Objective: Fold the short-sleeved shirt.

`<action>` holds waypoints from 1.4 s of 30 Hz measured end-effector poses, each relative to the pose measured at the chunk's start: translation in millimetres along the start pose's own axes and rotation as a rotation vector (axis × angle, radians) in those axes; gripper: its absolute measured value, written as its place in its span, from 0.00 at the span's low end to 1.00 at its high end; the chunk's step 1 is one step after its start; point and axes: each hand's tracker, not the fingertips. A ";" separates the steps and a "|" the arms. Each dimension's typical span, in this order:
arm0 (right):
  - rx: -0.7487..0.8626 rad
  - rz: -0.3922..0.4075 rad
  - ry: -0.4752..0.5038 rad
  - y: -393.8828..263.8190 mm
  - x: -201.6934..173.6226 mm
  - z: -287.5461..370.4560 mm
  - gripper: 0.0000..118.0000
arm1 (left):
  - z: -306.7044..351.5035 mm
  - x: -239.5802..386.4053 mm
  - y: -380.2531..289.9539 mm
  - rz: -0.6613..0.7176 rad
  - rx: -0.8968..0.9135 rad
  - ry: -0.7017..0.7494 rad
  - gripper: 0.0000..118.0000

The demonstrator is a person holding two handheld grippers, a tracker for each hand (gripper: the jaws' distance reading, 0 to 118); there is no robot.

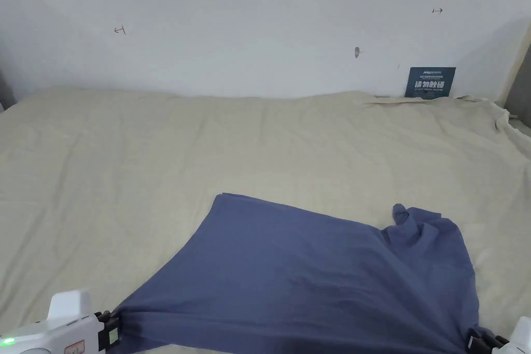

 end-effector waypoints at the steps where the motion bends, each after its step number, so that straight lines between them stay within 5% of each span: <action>1: -0.008 0.003 -0.001 -3.8 3.1 1.5 0.03 | 2.0 -1.0 -5.9 -0.002 -0.006 0.001 0.00; 7: -0.050 0.018 -0.014 -28.6 18.1 11.9 0.03 | 27.3 7.7 -34.8 -0.010 -0.059 0.025 0.00; 21: -0.249 0.039 -0.094 -46.8 18.8 -25.8 0.04 | -29.4 2.6 -50.1 0.040 -0.252 0.103 0.02; 23: -0.265 0.047 -0.093 -45.1 12.3 -21.7 0.11 | -28.1 3.0 -46.6 0.064 -0.239 0.090 0.15; 26: -0.266 0.075 -0.106 -37.8 3.6 -11.3 0.40 | -13.9 10.0 -42.9 0.090 -0.234 0.083 0.64; 28: -0.222 0.086 -0.095 -26.4 -1.5 -0.6 0.44 | -7.2 14.0 -35.4 0.101 -0.208 0.077 0.74; 30: -0.143 0.092 -0.078 -9.8 -2.5 10.2 0.68 | 5.3 20.0 -22.7 0.103 -0.125 0.061 0.93; 32: -0.058 0.114 -0.064 6.5 -9.3 24.2 0.81 | 15.2 23.4 -8.0 0.094 -0.061 0.047 0.94; 42: 0.238 0.207 -0.028 72.6 -42.3 75.1 0.81 | 58.2 75.0 61.6 -0.013 0.203 0.009 0.93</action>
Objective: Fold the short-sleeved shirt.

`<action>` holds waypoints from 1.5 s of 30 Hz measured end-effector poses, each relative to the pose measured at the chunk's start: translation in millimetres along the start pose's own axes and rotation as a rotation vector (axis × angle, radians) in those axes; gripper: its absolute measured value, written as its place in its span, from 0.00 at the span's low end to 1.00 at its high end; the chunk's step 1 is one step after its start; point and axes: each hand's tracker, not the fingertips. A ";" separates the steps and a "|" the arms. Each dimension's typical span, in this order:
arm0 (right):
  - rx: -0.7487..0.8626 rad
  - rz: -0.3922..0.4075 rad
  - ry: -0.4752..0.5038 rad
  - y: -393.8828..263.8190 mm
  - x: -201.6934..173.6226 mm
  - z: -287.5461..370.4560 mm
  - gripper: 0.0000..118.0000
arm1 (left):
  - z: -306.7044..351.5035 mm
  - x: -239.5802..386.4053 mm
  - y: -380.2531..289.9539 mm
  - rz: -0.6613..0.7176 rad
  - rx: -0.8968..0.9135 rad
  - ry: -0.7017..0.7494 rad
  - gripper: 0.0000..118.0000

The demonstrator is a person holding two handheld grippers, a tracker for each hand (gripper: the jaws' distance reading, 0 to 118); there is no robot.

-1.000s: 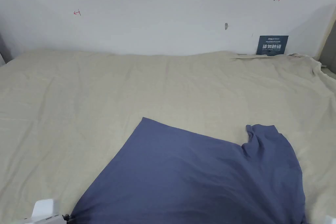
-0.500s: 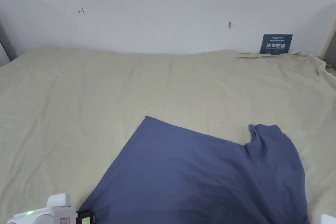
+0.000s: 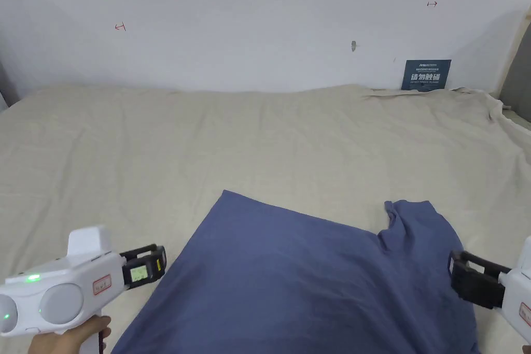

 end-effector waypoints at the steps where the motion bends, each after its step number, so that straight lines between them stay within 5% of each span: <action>1: 0.025 0.017 -0.008 3.7 -2.2 1.2 0.81 | -0.7 5.7 5.0 -0.013 0.025 0.004 0.91; 2: 0.051 0.032 -0.016 7.4 -4.3 2.3 0.80 | -7.9 8.6 9.0 -0.033 0.044 -0.001 0.86; 4: 0.088 0.041 -0.029 12.9 -8.3 3.7 0.69 | -12.0 20.9 17.4 -0.064 0.078 -0.016 0.50; 5: 0.103 0.043 -0.030 14.7 -9.3 3.4 0.58 | -16.3 27.0 21.4 -0.081 0.081 -0.028 0.31; 7: 0.117 0.048 -0.035 16.6 -10.9 0.3 0.13 | -34.3 31.8 26.3 -0.085 0.080 -0.071 0.13; 8: 0.123 0.056 -0.047 18.5 -11.2 -3.7 0.00 | -40.8 37.1 30.0 -0.083 0.081 -0.097 0.06; 9: 0.127 0.057 -0.047 18.3 -12.0 -7.1 0.00 | -46.0 45.7 32.1 -0.081 0.083 -0.114 0.00; 28: 0.043 0.006 -0.061 18.6 19.7 -100.3 0.00 | -293.6 115.0 102.6 -0.202 -0.316 -0.161 0.00; 30: 0.030 0.007 -0.066 16.4 21.8 -108.7 0.00 | -324.8 111.0 103.6 -0.202 -0.371 -0.149 0.15; 33: 0.006 0.009 -0.071 12.2 22.4 -118.9 0.00 | -350.5 110.9 99.3 -0.223 -0.394 -0.116 0.61; 35: -0.007 0.009 -0.073 9.2 23.6 -123.9 0.00 | -364.9 111.3 94.6 -0.238 -0.420 -0.079 0.68; 42: -0.058 0.015 -0.079 -2.2 29.3 -129.8 0.00 | -382.3 108.8 65.8 -0.210 -0.473 -0.034 0.60; 45: -0.079 0.015 -0.083 -5.4 32.4 -129.2 0.00 | -374.3 116.0 67.9 -0.257 -0.451 -0.042 0.40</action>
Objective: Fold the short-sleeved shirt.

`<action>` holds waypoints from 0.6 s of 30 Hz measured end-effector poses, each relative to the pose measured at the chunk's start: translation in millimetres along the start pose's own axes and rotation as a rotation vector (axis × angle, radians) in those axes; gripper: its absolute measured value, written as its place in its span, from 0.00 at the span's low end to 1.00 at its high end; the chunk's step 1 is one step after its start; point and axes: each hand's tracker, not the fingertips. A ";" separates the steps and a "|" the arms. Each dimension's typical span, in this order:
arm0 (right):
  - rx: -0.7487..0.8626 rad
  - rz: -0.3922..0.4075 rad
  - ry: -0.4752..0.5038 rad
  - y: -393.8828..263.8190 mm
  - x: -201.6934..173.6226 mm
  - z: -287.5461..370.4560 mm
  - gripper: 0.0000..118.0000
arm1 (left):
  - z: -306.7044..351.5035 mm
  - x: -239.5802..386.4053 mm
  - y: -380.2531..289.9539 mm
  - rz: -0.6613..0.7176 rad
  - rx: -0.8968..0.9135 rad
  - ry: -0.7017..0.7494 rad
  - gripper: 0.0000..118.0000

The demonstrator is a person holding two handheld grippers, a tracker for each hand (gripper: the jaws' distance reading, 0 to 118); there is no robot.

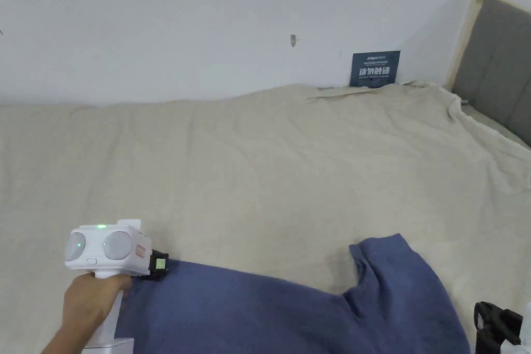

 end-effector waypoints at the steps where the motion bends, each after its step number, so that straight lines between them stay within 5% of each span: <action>1: -0.004 -0.003 -0.001 -1.0 1.3 -0.3 0.00 | 14.0 13.5 -8.1 -0.024 0.012 -0.016 0.36; 3: -0.016 -0.022 -0.003 -2.6 4.5 -2.5 0.00 | 18.4 25.1 -10.5 -0.058 0.014 -0.015 0.09; 5: -0.036 -0.051 0.000 -4.0 9.5 -7.6 0.00 | 20.5 24.4 -12.1 -0.099 0.026 0.008 0.01; 15: -0.216 -0.141 0.011 -3.4 36.2 -68.0 0.01 | 105.0 4.1 -24.4 -0.066 0.217 -0.116 0.00; 18: -0.267 -0.171 0.009 -2.6 41.8 -95.6 0.16 | 124.4 -0.8 -29.9 -0.068 0.237 -0.130 0.00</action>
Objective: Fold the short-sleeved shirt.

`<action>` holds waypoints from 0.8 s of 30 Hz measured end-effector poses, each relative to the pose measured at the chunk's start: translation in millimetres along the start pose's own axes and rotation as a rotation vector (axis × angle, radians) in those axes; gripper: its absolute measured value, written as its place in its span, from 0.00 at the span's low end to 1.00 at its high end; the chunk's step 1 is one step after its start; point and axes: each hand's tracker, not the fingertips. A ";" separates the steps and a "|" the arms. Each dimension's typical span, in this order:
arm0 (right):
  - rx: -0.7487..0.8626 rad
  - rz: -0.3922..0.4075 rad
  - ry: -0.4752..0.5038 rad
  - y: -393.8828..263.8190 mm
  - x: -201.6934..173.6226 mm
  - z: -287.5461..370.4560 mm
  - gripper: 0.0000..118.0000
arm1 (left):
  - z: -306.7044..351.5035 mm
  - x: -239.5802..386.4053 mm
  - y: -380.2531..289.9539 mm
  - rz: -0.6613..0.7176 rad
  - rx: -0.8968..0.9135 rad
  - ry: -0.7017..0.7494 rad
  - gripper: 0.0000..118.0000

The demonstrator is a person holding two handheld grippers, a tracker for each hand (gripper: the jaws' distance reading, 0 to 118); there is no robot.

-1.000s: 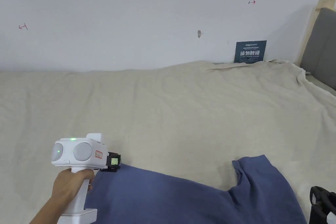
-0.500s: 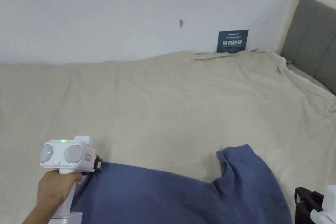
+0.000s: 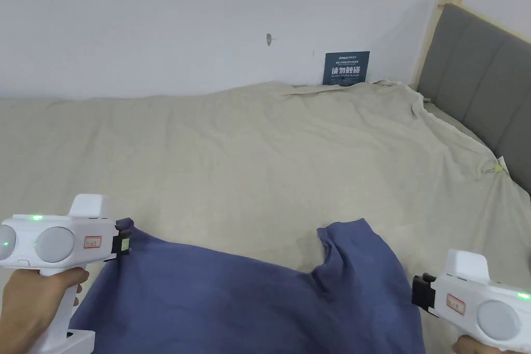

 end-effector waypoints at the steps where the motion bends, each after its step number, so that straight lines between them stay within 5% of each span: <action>1: -0.012 -0.008 0.001 2.3 0.3 -7.7 0.24 | 4.6 0.0 -1.0 -0.003 0.007 -0.001 0.00; 4: -0.074 -0.039 -0.013 5.8 0.0 -32.4 0.68 | 16.2 -0.4 -4.8 -0.002 0.014 -0.008 0.00; 5: -0.101 -0.042 -0.020 5.0 -5.3 -37.6 0.75 | 18.2 -0.9 -5.6 -0.001 0.014 -0.010 0.00; 10: -0.143 0.014 -0.051 1.6 -16.6 -62.8 0.75 | 20.6 0.3 -4.4 -0.001 0.011 -0.013 0.00; 14: -0.200 0.140 -0.104 -7.6 -37.1 -63.8 0.59 | 23.8 2.5 -9.5 0.003 0.004 -0.014 0.00; 15: -0.189 0.168 -0.118 -11.0 -41.8 -62.2 0.35 | 22.8 2.3 -11.8 0.004 0.001 -0.014 0.00; 18: -0.190 0.206 -0.065 -11.7 -44.0 -62.8 0.07 | 21.0 1.3 -13.8 0.009 -0.003 -0.014 0.00; 24: -0.102 0.201 -0.009 -6.4 -48.9 -25.4 0.03 | 20.8 0.2 -19.0 0.037 0.002 -0.007 0.00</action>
